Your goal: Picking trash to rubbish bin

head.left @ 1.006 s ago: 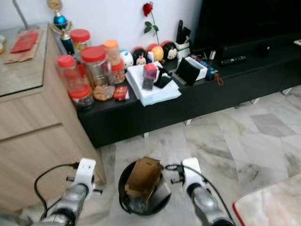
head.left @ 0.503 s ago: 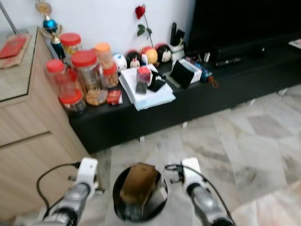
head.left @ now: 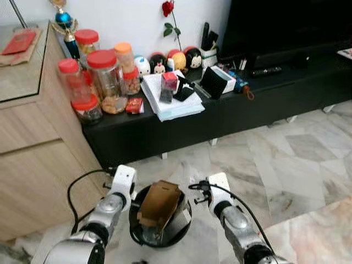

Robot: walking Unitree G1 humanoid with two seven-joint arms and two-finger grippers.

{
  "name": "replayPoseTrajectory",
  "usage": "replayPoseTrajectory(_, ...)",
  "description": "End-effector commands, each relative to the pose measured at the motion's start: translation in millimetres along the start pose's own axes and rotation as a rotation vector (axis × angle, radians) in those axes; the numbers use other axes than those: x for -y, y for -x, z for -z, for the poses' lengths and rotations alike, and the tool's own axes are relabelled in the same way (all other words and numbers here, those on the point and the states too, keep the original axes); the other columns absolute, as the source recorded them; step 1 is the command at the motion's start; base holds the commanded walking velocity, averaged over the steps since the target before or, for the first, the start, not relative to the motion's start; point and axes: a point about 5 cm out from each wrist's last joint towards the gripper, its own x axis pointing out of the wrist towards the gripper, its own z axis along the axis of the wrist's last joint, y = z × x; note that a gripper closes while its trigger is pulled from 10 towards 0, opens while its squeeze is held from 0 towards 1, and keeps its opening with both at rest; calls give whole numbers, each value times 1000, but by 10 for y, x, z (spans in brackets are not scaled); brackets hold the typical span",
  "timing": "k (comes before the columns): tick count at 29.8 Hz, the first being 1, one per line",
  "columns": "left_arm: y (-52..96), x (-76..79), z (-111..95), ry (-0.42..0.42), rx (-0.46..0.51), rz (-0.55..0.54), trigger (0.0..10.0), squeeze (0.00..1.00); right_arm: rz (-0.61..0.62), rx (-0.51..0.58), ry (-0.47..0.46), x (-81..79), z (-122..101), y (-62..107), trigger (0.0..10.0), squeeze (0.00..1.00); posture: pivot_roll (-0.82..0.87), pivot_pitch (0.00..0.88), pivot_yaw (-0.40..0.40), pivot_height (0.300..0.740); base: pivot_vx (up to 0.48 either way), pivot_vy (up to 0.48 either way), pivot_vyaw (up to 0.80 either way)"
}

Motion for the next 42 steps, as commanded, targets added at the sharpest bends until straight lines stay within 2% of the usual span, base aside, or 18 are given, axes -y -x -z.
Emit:
replayPoseTrajectory(1,-24,84,-49,-16,9,38,10000,0,-23,62,-34,-13,-113,-22,10000,0,71,181,-33,740,0,0,0)
replayPoseTrajectory(7,-33,200,-45,14,22,64,10000,0,-80,109,-6,-60,-197,-2,10000,0,39,216,-60,740,0,0,0)
replayPoseTrajectory(12,-19,248,27,6,6,69,10000,0,-115,148,13,-87,-276,32,10000,0,26,244,-85,740,0,0,0)
replayPoseTrajectory(19,7,237,113,15,-13,55,10000,0,-172,128,51,-108,-262,115,10000,0,10,272,-108,740,0,0,0)
replayPoseTrajectory(23,29,226,183,-16,-34,54,10000,0,-190,112,68,-103,-242,196,10000,0,-8,284,-123,740,0,0,0)
replayPoseTrajectory(30,52,166,235,-16,-43,23,10000,0,-218,91,60,-125,-219,316,10000,0,-13,295,-142,740,0,0,0)
replayPoseTrajectory(42,55,113,228,-44,-43,-8,10000,0,-227,79,58,-154,-229,358,10000,0,-8,302,-145,740,0,0,0)
